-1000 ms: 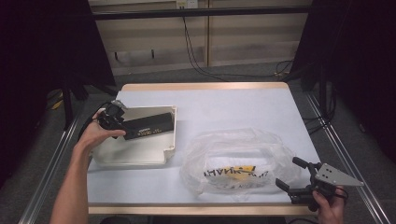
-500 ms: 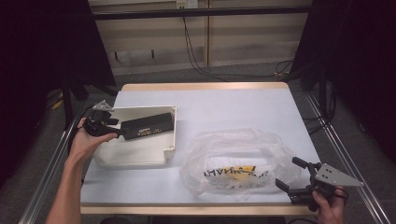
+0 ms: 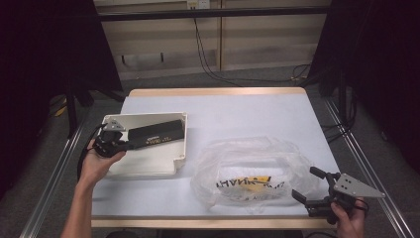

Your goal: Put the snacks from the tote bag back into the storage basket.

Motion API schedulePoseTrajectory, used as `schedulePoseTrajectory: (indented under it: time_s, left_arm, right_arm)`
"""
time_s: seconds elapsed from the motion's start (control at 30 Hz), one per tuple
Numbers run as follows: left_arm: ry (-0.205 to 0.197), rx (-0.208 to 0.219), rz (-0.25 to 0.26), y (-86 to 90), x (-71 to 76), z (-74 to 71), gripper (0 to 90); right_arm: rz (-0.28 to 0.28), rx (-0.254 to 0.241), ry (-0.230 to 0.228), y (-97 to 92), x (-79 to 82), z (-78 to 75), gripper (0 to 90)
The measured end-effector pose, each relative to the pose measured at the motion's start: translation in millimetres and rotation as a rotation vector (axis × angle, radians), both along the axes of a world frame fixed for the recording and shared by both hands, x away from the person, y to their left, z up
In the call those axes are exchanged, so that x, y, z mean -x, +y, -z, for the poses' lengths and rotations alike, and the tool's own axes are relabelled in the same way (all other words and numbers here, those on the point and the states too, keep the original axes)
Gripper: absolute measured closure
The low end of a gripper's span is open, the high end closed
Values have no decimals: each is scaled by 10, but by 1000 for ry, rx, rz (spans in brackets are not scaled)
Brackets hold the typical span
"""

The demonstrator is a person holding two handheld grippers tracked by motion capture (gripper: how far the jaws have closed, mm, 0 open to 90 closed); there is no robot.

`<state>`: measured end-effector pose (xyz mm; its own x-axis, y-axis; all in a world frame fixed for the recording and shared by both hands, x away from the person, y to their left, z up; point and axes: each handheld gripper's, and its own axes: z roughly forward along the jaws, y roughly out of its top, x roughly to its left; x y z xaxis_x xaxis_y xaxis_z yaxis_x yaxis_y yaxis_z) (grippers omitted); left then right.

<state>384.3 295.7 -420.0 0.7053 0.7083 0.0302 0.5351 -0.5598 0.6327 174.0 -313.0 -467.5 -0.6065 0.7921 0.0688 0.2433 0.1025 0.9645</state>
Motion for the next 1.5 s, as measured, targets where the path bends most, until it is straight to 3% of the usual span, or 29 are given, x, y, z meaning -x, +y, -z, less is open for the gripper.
schedulePoseTrajectory:
  time_s: [0.03, 0.07, 0.17, 0.33, 0.4, 0.53, 0.57, 0.6, 0.73, 0.8, 0.83, 0.9, 1.17, 1.23, 1.3, 1.5]
  left_arm:
    - [10, 11, -5, -23, -11, 21, 900]
    - [7, -14, -13, -51, -39, 36, 900]
    - [16, -29, -34, -106, -85, 86, 900]
    - [35, -22, -55, -166, -157, 164, 900]
    - [39, -54, -50, -184, -184, 194, 900]
    - [50, -73, -61, -216, -237, 238, 900]
    - [49, -60, -68, -222, -246, 241, 900]
    - [44, -82, -64, -214, -260, 228, 900]
    - [60, -51, -81, -260, -279, 250, 900]
    - [57, -60, -81, -280, -313, 260, 900]
    - [56, -37, -93, -292, -319, 273, 900]
    - [50, -50, -98, -296, -345, 280, 900]
    - [47, -32, -118, -322, -449, 311, 894]
    - [46, -53, -118, -339, -464, 298, 894]
    - [47, -11, -126, -342, -481, 296, 894]
    - [49, -46, -121, -361, -492, 336, 888]
  right_arm:
    - [1, -1, 3, 3, -3, 0, 0]
    - [-1, 0, 4, 4, -5, 0, 0]
    - [-6, 4, 1, 3, -6, 0, 0]
    - [2, 0, -5, -24, -7, 5, 0]
    - [1, -3, 0, -25, -4, 6, 0]
    - [-2, -2, -2, -25, -4, 6, 0]
    - [-2, -1, -3, -24, -4, 6, 0]
    - [-2, 1, -2, -25, -7, 8, 0]
    - [-8, -3, 2, -8, -15, 11, 0]
    - [-9, -2, 4, -4, -14, 10, 0]
    - [-10, -3, 3, -2, -18, 11, 0]
    - [-11, -3, 3, -3, -22, 11, 0]
    - [-9, -1, 8, -14, -78, 32, 0]
    - [-13, -5, 14, -11, -80, 32, 0]
    - [-11, -6, 11, -13, -82, 34, 0]
    - [-13, -2, 9, -20, -64, 24, 0]
